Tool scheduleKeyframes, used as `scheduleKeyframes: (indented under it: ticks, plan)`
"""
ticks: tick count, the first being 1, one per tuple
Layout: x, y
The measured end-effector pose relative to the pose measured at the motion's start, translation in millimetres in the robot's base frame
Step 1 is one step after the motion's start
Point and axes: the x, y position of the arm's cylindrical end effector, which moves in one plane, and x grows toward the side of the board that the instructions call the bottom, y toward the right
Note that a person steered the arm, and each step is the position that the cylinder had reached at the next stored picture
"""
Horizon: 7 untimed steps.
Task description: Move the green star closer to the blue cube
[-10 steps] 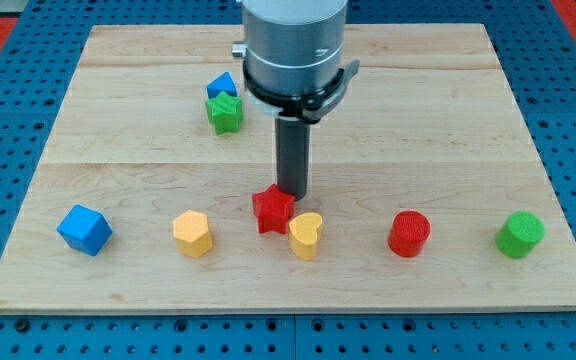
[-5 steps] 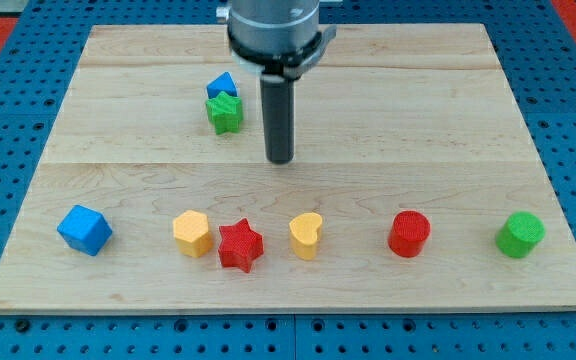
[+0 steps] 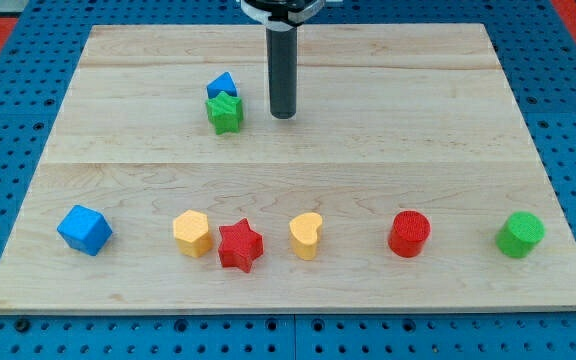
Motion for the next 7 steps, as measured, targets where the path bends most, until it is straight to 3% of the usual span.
scheduleKeyframes:
  ticks: [1,3,4,7]
  plan:
    - [-8,-16]
    - [-4,-113]
    - [18,-159]
    - [91,-175]
